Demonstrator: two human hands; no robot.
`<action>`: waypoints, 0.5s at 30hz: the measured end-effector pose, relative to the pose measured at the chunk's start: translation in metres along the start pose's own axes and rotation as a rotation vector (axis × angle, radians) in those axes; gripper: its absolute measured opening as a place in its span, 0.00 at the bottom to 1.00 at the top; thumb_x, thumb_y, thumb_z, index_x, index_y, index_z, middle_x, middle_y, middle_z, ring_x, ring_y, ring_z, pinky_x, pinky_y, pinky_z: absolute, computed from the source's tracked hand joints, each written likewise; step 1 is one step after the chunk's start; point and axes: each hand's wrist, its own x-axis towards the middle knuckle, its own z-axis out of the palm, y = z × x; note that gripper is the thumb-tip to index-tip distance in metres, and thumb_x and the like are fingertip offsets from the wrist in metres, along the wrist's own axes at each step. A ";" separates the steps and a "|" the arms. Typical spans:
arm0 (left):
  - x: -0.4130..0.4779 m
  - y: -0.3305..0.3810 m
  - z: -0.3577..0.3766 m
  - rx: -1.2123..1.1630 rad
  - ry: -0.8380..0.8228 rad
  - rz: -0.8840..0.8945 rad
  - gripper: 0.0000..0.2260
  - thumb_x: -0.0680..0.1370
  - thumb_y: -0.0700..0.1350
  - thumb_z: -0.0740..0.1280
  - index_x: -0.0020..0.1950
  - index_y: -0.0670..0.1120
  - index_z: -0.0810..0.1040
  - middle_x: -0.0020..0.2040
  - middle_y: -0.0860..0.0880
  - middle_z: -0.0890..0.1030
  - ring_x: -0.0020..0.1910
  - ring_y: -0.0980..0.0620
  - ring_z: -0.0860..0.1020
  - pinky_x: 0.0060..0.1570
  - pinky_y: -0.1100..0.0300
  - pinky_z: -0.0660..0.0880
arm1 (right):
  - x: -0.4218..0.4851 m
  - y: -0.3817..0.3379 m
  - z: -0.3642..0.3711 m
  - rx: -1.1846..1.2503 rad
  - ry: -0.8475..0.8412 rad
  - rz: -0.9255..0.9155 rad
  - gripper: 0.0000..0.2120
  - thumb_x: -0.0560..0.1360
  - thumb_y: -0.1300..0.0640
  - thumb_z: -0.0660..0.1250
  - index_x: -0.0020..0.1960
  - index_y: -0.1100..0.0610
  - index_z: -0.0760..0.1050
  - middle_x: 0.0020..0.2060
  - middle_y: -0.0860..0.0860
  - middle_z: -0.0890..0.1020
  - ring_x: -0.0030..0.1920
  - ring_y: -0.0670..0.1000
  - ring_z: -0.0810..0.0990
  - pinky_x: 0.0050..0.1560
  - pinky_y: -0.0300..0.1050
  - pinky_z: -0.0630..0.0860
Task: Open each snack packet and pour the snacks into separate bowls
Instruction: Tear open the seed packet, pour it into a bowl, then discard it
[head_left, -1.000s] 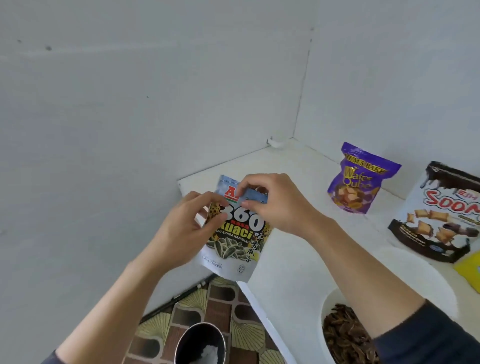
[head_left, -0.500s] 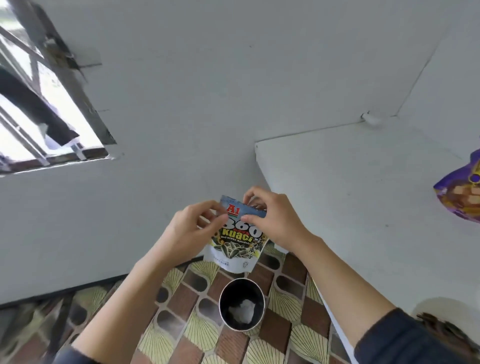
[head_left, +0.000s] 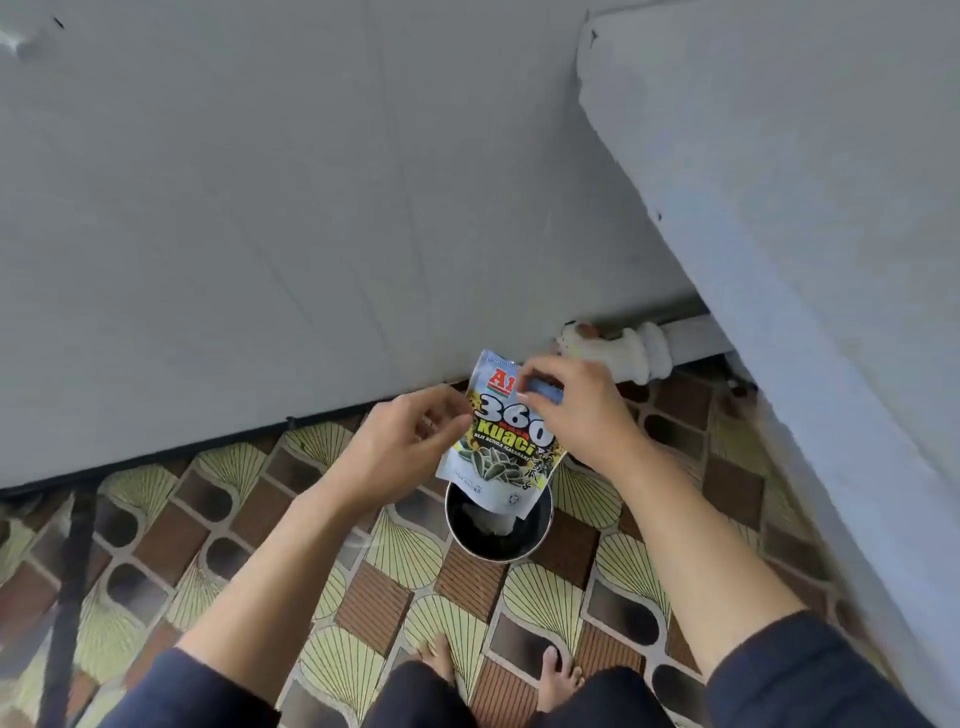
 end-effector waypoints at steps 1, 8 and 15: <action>0.010 -0.023 0.017 -0.003 -0.014 -0.009 0.07 0.82 0.54 0.65 0.56 0.55 0.80 0.44 0.54 0.83 0.41 0.54 0.83 0.45 0.50 0.82 | 0.004 0.021 0.023 0.008 -0.008 0.024 0.05 0.75 0.59 0.74 0.47 0.50 0.81 0.44 0.42 0.84 0.47 0.44 0.82 0.48 0.42 0.79; 0.052 -0.169 0.140 0.013 -0.076 -0.082 0.07 0.83 0.54 0.64 0.56 0.54 0.79 0.46 0.54 0.83 0.44 0.55 0.82 0.47 0.49 0.81 | 0.019 0.148 0.158 -0.023 -0.079 0.032 0.06 0.76 0.63 0.72 0.49 0.53 0.81 0.45 0.45 0.84 0.46 0.44 0.81 0.46 0.36 0.76; 0.073 -0.239 0.197 0.036 -0.181 -0.142 0.06 0.83 0.51 0.65 0.55 0.53 0.80 0.40 0.56 0.82 0.43 0.56 0.81 0.47 0.49 0.80 | 0.012 0.215 0.233 -0.197 -0.312 0.133 0.13 0.76 0.59 0.72 0.60 0.50 0.80 0.58 0.51 0.79 0.59 0.53 0.78 0.59 0.54 0.77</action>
